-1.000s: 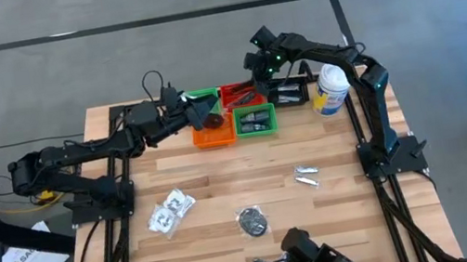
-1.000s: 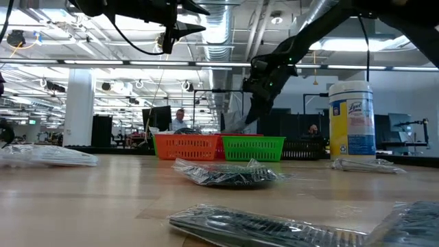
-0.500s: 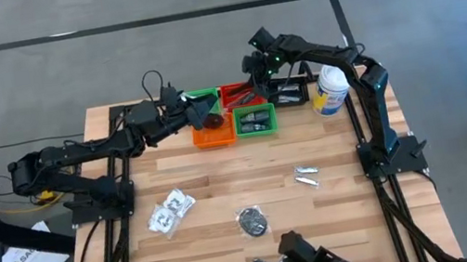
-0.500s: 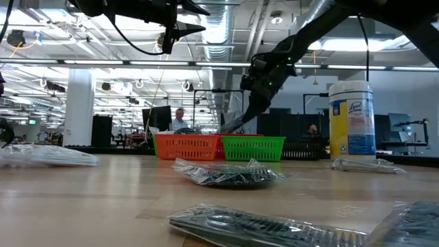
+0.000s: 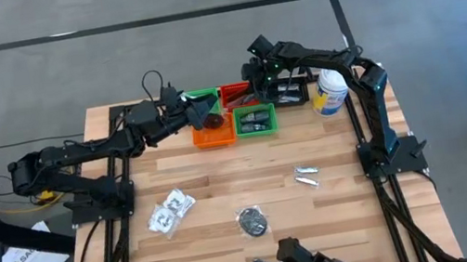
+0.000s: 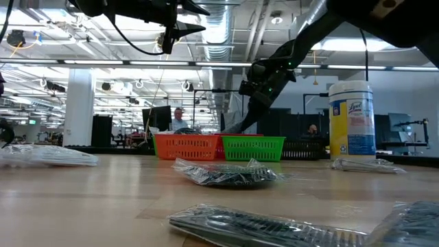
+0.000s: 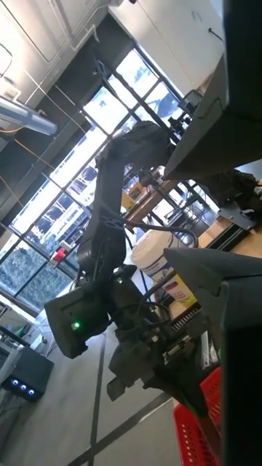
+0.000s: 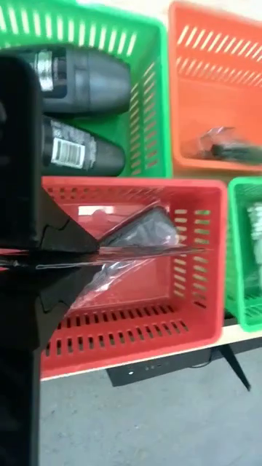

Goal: Pick & Place Travel size toiletries
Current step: Put the black comb into the red bin, then put the nail cutter into the black bin

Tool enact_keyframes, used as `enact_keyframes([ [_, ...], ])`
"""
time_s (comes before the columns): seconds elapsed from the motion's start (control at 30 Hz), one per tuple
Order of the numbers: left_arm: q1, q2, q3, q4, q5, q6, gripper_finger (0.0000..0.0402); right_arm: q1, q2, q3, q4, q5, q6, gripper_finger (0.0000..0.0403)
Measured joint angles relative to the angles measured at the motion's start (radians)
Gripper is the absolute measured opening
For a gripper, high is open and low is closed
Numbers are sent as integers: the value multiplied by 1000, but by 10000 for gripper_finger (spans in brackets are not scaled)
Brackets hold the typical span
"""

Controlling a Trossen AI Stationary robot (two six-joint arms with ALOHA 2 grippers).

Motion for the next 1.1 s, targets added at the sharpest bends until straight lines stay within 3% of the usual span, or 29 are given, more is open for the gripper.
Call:
enact_keyframes([
  [0.23,0,0,0,0,0,-1,154,1,0,-9,15,19,-23,26],
  [0.8,0,0,0,0,0,-5,154,-13,0,4,45,80,48,144],
  [1.1,4,0,0,0,0,-3,154,-10,-92,42,25,80,86,181],
])
